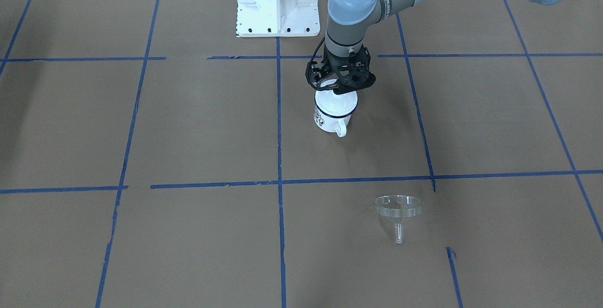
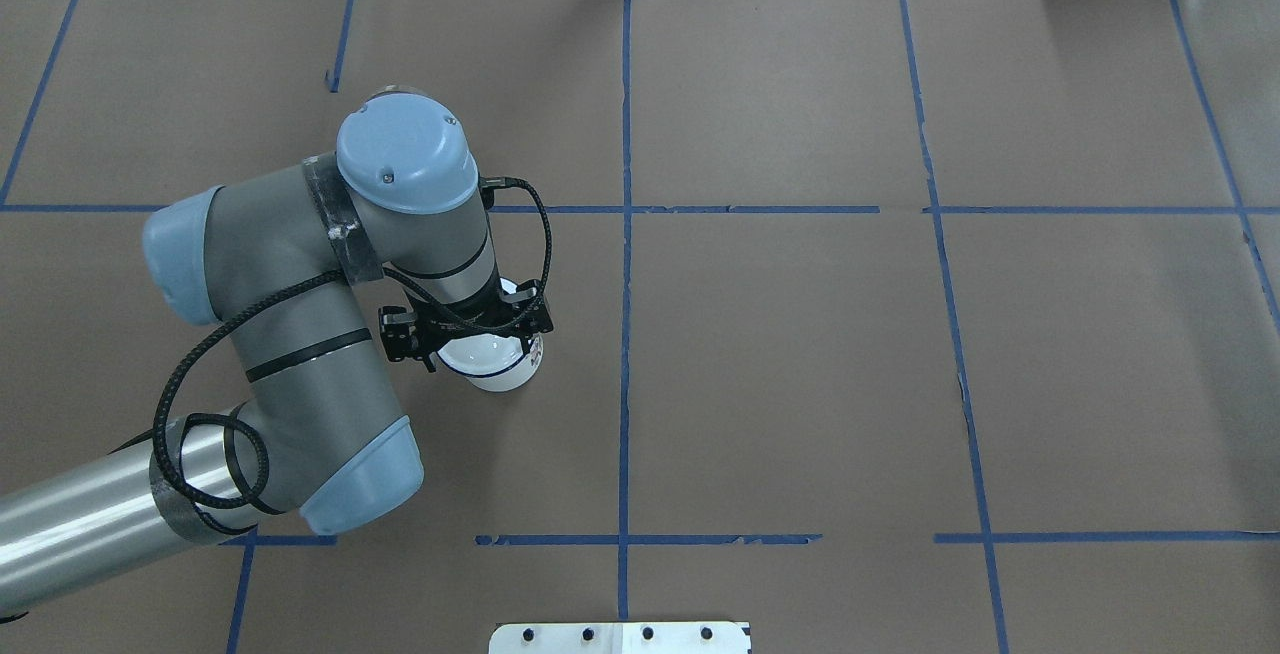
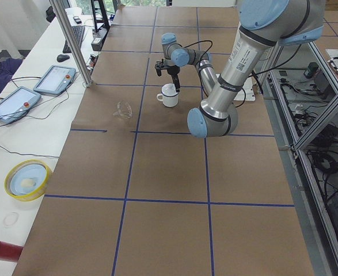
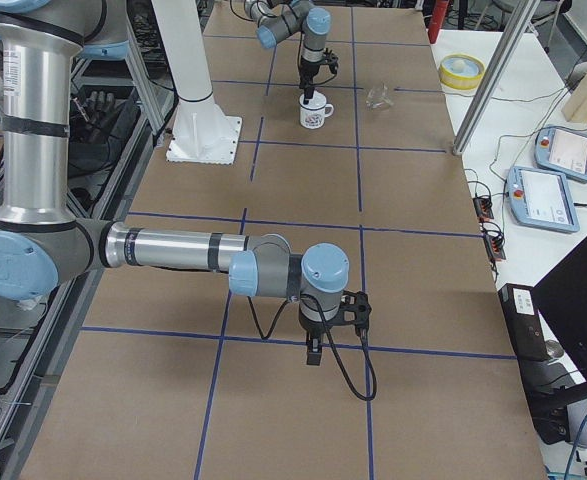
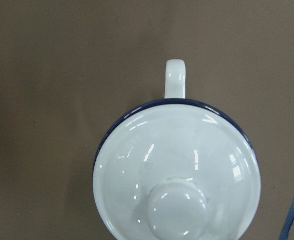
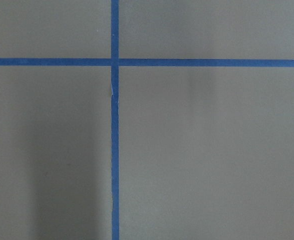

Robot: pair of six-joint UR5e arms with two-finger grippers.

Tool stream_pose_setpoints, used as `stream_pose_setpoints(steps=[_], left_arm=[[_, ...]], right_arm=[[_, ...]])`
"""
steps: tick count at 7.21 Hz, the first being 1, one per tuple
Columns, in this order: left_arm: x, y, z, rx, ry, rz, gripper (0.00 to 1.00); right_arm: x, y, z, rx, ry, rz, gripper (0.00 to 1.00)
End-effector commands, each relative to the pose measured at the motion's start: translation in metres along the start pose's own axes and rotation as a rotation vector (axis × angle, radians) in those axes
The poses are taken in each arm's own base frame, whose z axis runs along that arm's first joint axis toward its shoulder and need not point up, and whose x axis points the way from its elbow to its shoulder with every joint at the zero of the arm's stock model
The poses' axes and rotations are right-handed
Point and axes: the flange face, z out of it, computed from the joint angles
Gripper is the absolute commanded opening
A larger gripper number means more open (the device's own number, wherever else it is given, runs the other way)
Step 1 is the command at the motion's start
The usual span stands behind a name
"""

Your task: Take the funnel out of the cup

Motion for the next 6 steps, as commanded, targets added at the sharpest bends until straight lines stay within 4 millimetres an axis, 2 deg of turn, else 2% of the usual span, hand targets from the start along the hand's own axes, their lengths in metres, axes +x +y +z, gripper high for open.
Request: stream_pose_setpoints(steps=[1, 2, 3, 5, 6], left_arm=[[0.000, 0.004, -0.006, 0.002, 0.011, 0.007, 1.00], [-0.001, 0.006, -0.016, 0.009, 0.027, 0.012, 1.00], [-0.012, -0.001, -0.046, 0.041, 0.064, 0.002, 1.00], [-0.053, -0.036, -0.130, 0.159, 0.163, -0.041, 1.00], [-0.069, -0.055, -0.152, 0.206, 0.177, -0.033, 1.00]], right_arm=[[0.000, 0.000, 0.000, 0.000, 0.000, 0.000, 1.00], [0.000, 0.000, 0.000, 0.000, 0.000, 0.000, 1.00], [0.000, 0.000, 0.000, 0.000, 0.000, 0.000, 1.00], [0.000, 0.000, 0.000, 0.000, 0.000, 0.000, 1.00], [0.000, 0.000, 0.001, -0.001, 0.000, 0.001, 1.00]])
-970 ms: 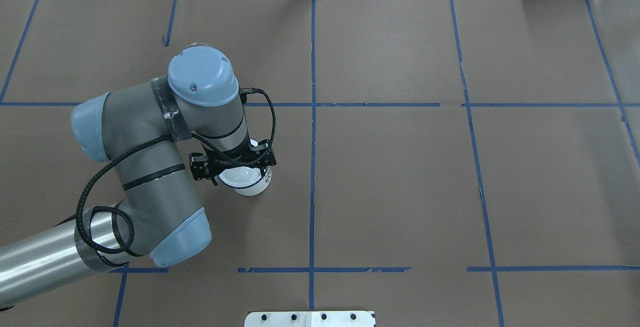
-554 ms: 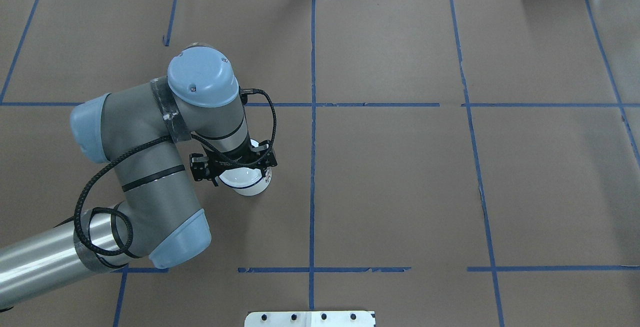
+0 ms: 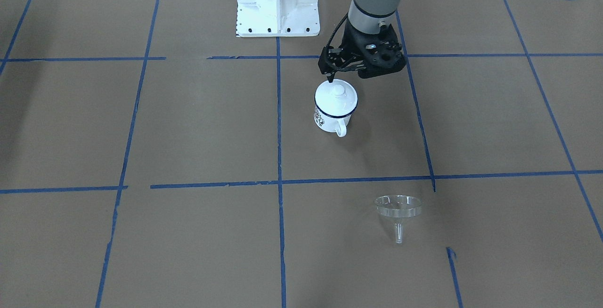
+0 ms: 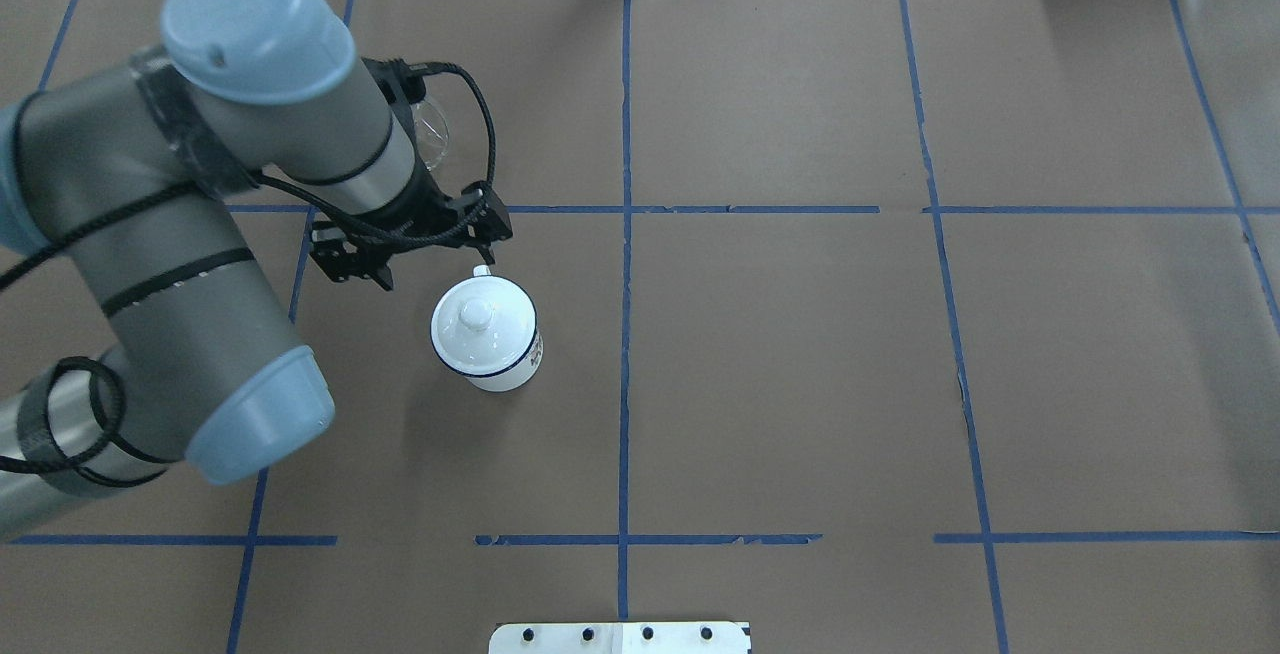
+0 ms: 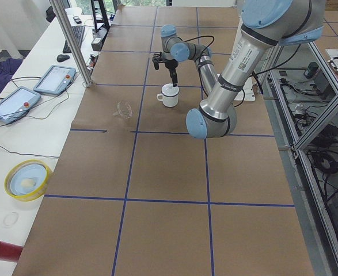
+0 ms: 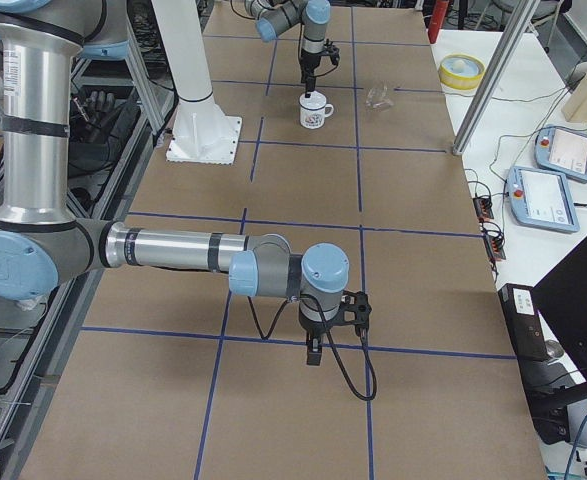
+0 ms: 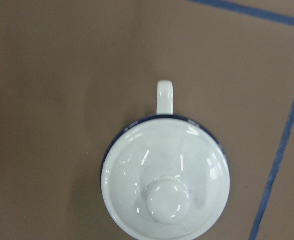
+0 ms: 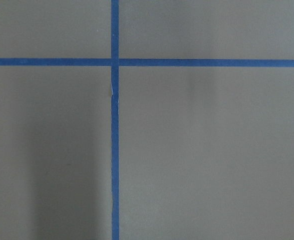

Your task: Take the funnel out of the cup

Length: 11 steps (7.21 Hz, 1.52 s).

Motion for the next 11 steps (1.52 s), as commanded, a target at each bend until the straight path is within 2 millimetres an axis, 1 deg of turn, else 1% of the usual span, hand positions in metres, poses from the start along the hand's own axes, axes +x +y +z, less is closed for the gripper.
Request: stream_pose_setpoints(steps=[1, 2, 3, 4, 5, 6, 7, 8, 9, 10, 11], left_arm=[[-0.042, -0.057, -0.052, 0.113, 0.020, 0.071, 1.00], [-0.081, -0.093, -0.071, 0.159, -0.010, 0.150, 1.00], [-0.118, -0.121, -0.082, 0.195, -0.043, 0.214, 1.00], [-0.163, -0.144, -0.090, 0.224, -0.072, 0.302, 1.00], [-0.218, -0.174, -0.097, 0.252, -0.117, 0.379, 1.00], [-0.278, -0.208, -0.095, 0.251, -0.126, 0.433, 1.00], [-0.354, -0.230, -0.098, 0.238, -0.098, 0.481, 1.00], [-0.425, -0.235, -0.099, 0.205, -0.065, 0.487, 1.00], [-0.477, -0.221, -0.090, 0.177, -0.082, 0.467, 1.00], [-0.525, -0.212, -0.088, 0.159, -0.103, 0.450, 1.00], [-0.557, -0.199, -0.080, 0.137, -0.110, 0.415, 1.00]], right_arm=[[0.000, 0.000, 0.000, 0.000, 0.000, 0.000, 1.00], [0.000, 0.000, 0.000, 0.000, 0.000, 0.000, 1.00], [0.000, 0.000, 0.000, 0.000, 0.000, 0.000, 1.00], [0.000, 0.000, 0.000, -0.001, 0.000, 0.001, 1.00], [0.000, 0.000, 0.000, 0.000, 0.000, 0.000, 1.00], [0.000, 0.000, 0.000, 0.000, 0.000, 0.000, 1.00], [0.000, 0.000, 0.000, 0.000, 0.000, 0.000, 1.00], [0.000, 0.000, 0.000, -0.001, 0.000, 0.001, 1.00], [0.000, 0.000, 0.000, -0.001, 0.000, 0.001, 1.00], [0.000, 0.000, 0.000, 0.000, 0.000, 0.000, 1.00], [0.000, 0.000, 0.000, 0.000, 0.000, 0.000, 1.00]])
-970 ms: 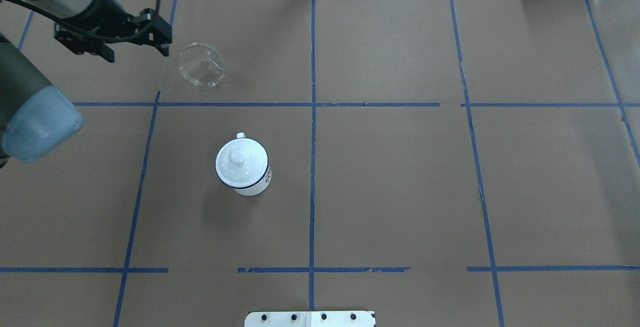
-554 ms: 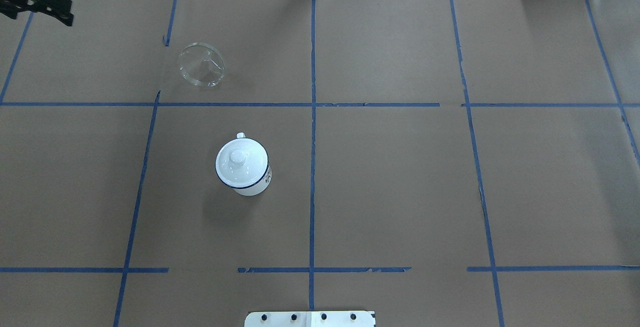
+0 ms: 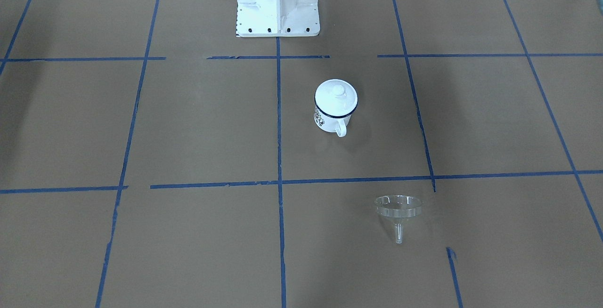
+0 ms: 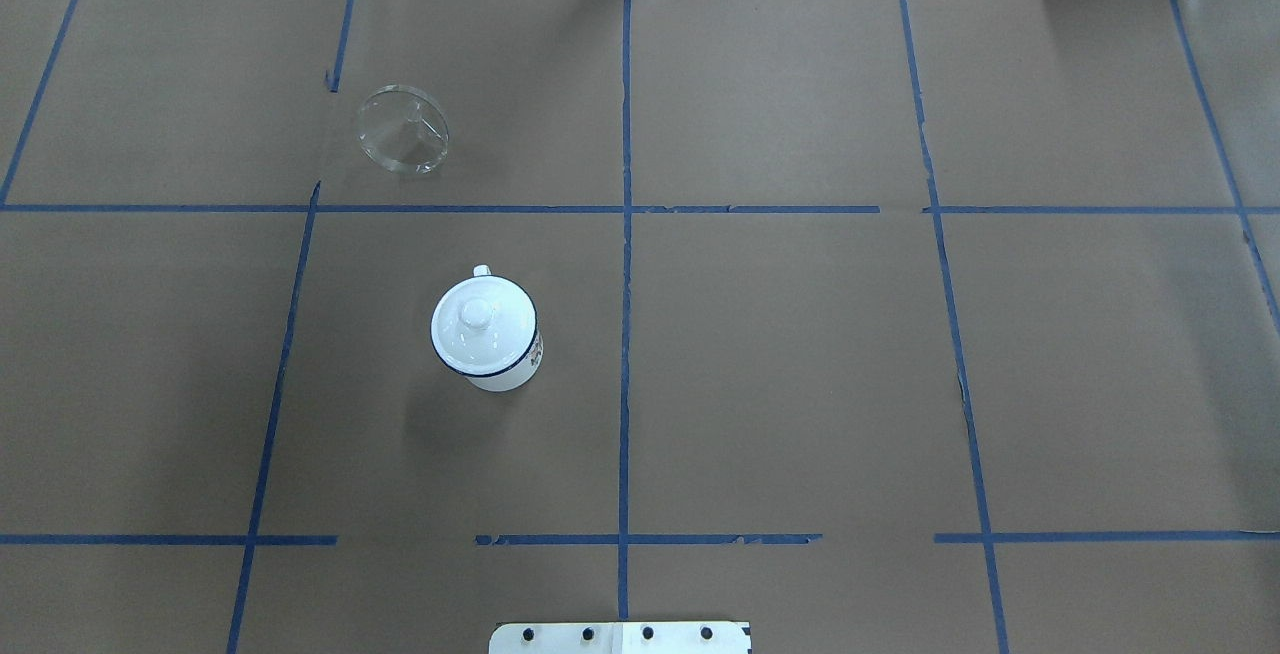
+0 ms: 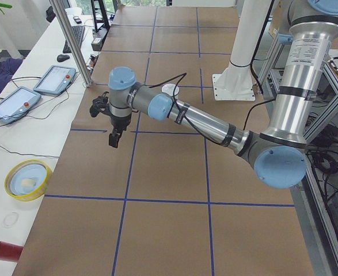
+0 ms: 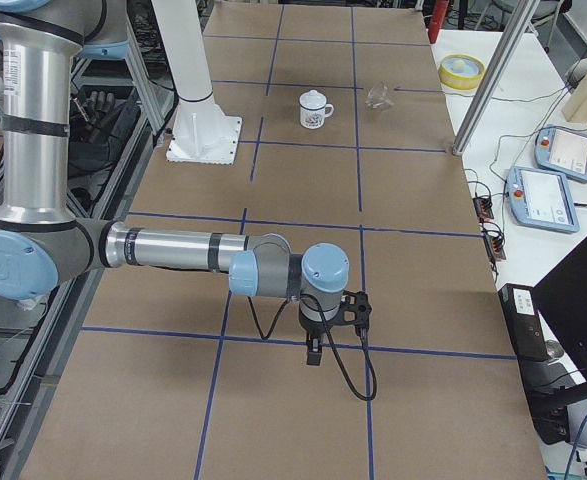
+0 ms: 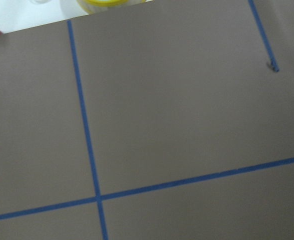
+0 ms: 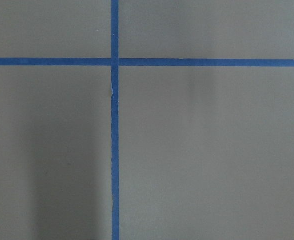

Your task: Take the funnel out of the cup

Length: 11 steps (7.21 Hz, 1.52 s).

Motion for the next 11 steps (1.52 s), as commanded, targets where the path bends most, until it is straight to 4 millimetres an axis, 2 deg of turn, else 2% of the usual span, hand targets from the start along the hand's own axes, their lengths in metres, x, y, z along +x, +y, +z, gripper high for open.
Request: stream_pose_setpoints(steps=[1, 2, 5, 7, 9, 11], left_arm=[[-0.058, 0.071, 0.030, -0.080, -0.005, -0.076, 1.00], [-0.069, 0.080, 0.042, -0.103, -0.006, -0.096, 1.00], [-0.074, 0.083, 0.047, -0.121, -0.005, -0.115, 1.00], [-0.085, 0.094, 0.059, -0.147, -0.007, -0.137, 1.00], [-0.079, 0.091, 0.053, -0.136, -0.008, -0.127, 1.00], [-0.095, 0.101, 0.071, -0.175, 0.007, -0.025, 1.00]], right_arm=[[0.000, 0.000, 0.000, 0.001, 0.000, 0.000, 1.00], [0.000, 0.000, 0.000, 0.001, 0.000, 0.000, 1.00], [0.000, 0.000, 0.000, 0.001, 0.000, 0.000, 1.00], [0.000, 0.000, 0.000, 0.001, 0.000, 0.000, 1.00], [0.000, 0.000, 0.000, -0.001, 0.000, 0.001, 1.00], [0.000, 0.000, 0.000, -0.001, 0.000, 0.001, 1.00]])
